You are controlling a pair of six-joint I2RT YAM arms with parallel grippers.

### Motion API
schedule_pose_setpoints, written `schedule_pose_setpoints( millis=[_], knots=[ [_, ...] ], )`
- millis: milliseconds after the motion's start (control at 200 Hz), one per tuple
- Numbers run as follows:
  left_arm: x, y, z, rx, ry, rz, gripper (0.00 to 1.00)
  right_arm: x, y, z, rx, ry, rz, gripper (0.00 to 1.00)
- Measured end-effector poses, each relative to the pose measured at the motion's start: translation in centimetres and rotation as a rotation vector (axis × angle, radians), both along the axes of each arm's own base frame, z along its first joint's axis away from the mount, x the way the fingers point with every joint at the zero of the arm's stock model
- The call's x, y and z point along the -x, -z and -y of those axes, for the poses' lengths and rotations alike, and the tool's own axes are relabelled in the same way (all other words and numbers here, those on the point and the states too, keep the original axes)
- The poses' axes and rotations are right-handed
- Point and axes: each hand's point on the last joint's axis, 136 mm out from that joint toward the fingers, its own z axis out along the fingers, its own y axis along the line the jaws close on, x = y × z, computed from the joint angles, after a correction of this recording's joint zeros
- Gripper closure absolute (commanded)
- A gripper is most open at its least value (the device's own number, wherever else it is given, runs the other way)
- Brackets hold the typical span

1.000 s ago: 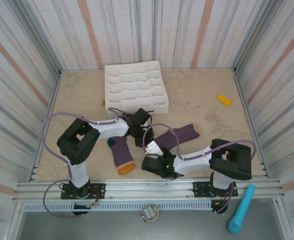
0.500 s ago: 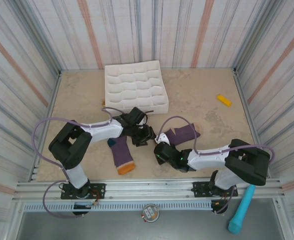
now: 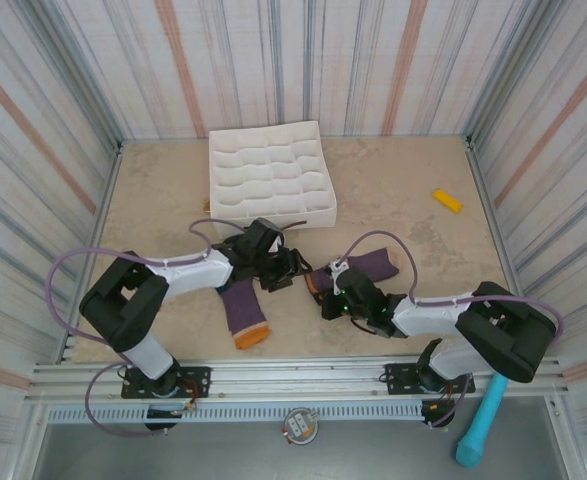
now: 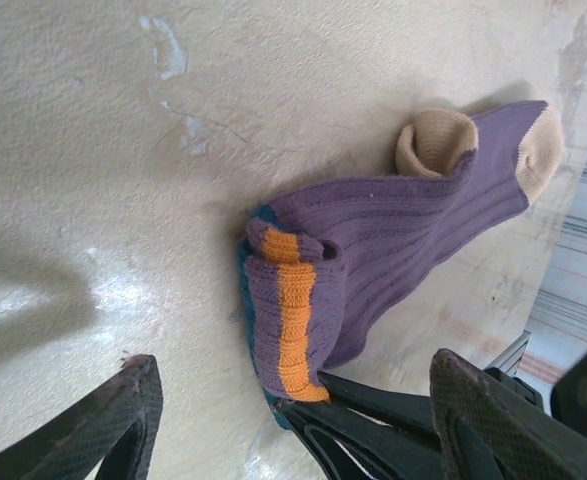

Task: Roll the socks

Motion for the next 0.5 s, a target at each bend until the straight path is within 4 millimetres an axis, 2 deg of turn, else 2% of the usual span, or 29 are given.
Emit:
schedule_pose_setpoints(
  millis=[245, 501],
  knots=[
    [-0.6, -1.8, 0.4, 0.051, -0.003, 0.068, 0.30, 0.3, -0.1, 1.0, -0.176, 0.032, -0.109, 1.00],
    [0.1, -1.9, 1.4, 0.060, 0.024, 0.083, 0.36, -0.1, 0.0, 1.6, -0.320, 0.047, -0.246, 1.00]
  ],
)
